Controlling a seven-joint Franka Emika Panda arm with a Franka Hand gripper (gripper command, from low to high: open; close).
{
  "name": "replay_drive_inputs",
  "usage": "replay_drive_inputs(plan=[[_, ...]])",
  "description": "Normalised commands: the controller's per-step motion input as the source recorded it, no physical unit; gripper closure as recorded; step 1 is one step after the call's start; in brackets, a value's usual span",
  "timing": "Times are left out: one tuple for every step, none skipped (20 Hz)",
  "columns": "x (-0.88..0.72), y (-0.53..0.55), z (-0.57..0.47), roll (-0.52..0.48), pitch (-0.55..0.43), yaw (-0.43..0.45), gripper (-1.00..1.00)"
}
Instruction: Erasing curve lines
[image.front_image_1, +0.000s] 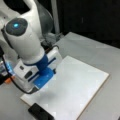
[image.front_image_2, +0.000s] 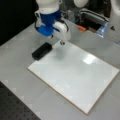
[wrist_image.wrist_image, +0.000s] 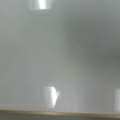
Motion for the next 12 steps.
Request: replay_drive_inputs(plan=[[-0.19, 0.45, -0.12, -0.271, 0.022, -0.071, -1.0], [-0.18, 0.43, -0.13, -0.269, 0.012, -0.065, -1.0], [-0.17, 0.4, -0.12, -0.277, 0.003, -0.054, -1.0], [-0.17, 0.39, -0.12, -0.279, -0.009, -0.037, -1.0], [-0.16, 0.37, -0.11, -0.282, -0.029, -0.022, -1.0], [-0.16, 0.37, -0.11, -0.281, -0.048, 0.001, -1.0], [-0.16, 0.34, -0.1, -0.267, -0.064, 0.019, -1.0], [-0.15, 0.31, -0.09, -0.266, -0.083, 0.032, -1.0], [-0.16, 0.26, -0.09, -0.269, -0.097, 0.041, -1.0], [-0.16, 0.23, -0.09, -0.255, -0.107, 0.049, -1.0], [-0.16, 0.2, -0.09, -0.293, -0.124, 0.04, -1.0], [-0.17, 0.15, -0.09, -0.29, -0.125, 0.034, -1.0]])
